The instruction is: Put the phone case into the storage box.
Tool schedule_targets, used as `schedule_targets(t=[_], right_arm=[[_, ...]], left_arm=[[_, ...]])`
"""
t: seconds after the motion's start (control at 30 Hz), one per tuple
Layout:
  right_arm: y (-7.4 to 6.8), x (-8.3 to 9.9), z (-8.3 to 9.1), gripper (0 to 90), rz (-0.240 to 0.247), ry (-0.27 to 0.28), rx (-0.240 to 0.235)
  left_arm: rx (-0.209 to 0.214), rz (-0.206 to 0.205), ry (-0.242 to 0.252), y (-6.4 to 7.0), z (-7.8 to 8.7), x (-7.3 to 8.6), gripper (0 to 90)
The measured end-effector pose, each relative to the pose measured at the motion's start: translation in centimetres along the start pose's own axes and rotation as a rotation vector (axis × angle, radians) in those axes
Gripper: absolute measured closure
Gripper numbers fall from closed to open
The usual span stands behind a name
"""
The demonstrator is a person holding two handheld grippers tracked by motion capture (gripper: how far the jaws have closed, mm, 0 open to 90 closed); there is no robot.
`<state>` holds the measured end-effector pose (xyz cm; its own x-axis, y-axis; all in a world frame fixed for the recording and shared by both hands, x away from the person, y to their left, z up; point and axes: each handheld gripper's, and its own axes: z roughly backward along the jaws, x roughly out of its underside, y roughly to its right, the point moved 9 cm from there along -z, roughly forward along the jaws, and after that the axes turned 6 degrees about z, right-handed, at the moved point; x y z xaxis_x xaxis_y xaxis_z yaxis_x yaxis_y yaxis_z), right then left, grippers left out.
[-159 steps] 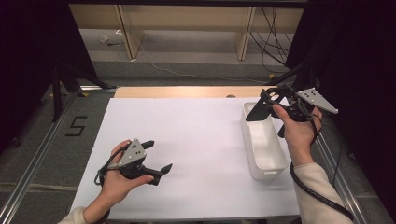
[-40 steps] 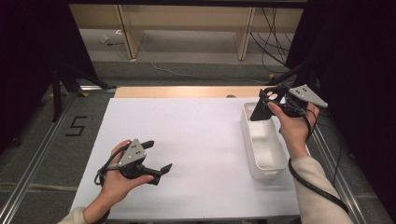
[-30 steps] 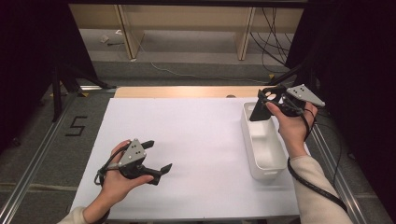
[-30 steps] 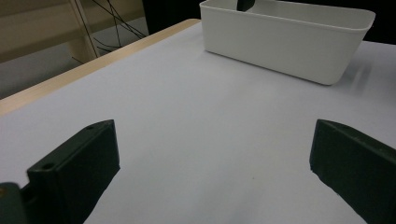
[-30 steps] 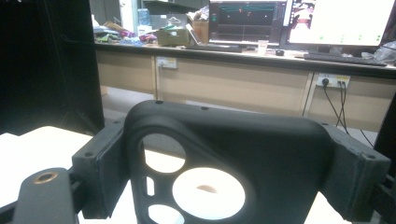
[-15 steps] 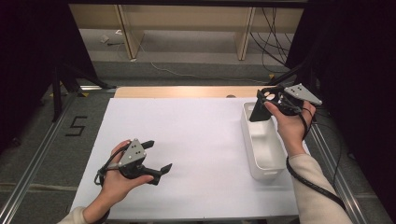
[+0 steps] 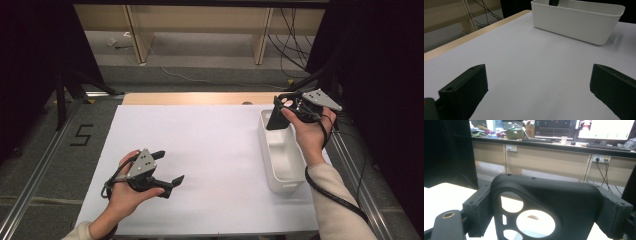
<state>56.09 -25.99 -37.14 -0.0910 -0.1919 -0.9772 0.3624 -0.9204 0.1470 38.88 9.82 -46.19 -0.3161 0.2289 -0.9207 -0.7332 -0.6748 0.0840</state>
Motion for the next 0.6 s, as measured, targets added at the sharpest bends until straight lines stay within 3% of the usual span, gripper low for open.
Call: schedule_targets(t=[0.6], right_arm=[[-0.09, 0.17, -0.71, 15.9, 0.008, -0.010, -0.002]], left_arm=[[-0.001, 0.000, 0.000, -0.02, 0.02, 0.01, 1.1]])
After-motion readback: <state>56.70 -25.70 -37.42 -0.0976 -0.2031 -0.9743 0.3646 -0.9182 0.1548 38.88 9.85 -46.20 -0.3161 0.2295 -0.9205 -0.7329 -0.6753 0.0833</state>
